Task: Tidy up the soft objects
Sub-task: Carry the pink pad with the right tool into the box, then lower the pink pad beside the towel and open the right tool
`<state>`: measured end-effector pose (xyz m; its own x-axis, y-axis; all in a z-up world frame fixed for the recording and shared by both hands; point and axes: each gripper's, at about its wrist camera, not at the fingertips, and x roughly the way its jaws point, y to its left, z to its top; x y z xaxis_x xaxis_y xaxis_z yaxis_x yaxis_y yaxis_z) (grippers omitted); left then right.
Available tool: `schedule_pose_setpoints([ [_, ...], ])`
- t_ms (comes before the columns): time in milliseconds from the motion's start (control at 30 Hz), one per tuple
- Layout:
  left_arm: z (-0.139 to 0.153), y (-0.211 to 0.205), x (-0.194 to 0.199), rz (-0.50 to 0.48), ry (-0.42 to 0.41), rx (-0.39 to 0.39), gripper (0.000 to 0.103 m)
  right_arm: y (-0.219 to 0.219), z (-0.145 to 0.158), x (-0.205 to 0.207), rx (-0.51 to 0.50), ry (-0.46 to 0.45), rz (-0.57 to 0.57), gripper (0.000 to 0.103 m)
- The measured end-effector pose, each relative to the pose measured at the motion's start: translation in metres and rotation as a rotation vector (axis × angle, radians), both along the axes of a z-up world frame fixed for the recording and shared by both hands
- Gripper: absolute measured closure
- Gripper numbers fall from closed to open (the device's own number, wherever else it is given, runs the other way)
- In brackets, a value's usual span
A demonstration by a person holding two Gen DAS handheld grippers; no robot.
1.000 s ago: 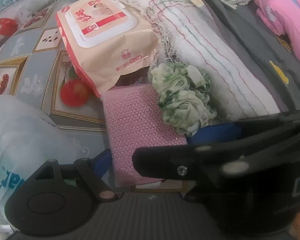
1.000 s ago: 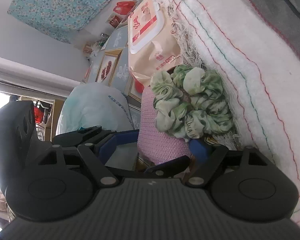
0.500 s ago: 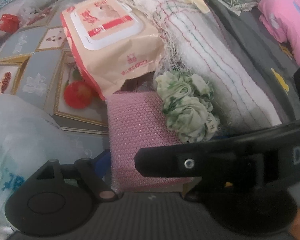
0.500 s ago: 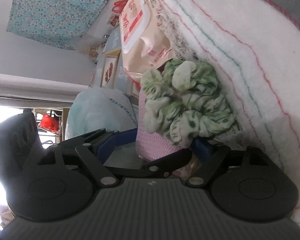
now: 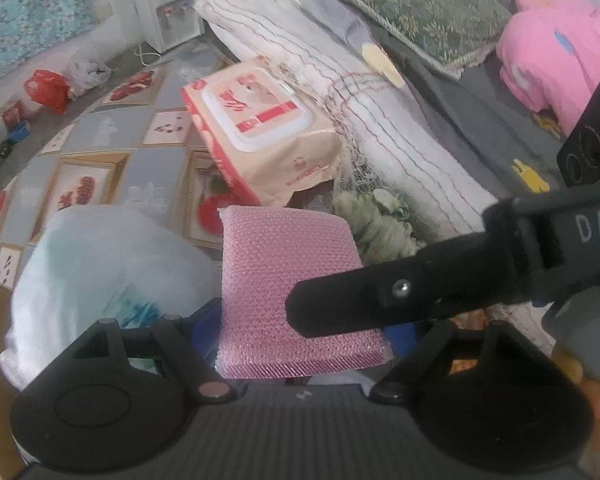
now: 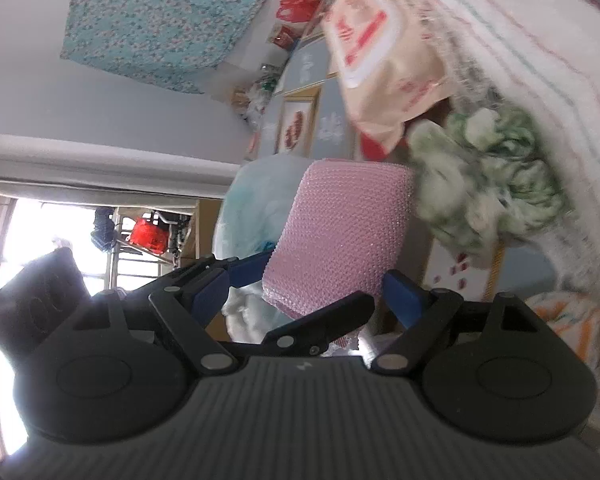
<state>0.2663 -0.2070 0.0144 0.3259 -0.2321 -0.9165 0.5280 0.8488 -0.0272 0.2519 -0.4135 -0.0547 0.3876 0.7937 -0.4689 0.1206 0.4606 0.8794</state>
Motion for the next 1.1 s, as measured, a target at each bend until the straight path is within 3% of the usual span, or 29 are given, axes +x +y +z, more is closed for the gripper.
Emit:
schedule_pose_setpoints([
  [300, 0.054, 0.058, -0.049, 0.056, -0.146, -0.045, 0.019, 0.048, 0.065, -0.021, -0.039, -0.125, 0.083, 0.018],
  [600, 0.098, 0.168, -0.101, 0.265, -0.285, -0.075, 0.019, 0.162, 0.135, -0.031, -0.064, -0.254, 0.301, 0.017],
  [800, 0.093, 0.243, -0.116, 0.421, -0.299, -0.104, 0.020, 0.254, 0.148, -0.027, -0.104, -0.265, 0.444, 0.015],
  [1100, 0.043, 0.312, -0.096, 0.543, -0.216, -0.144, 0.020, 0.345, 0.114, -0.018, -0.259, -0.229, 0.514, 0.017],
])
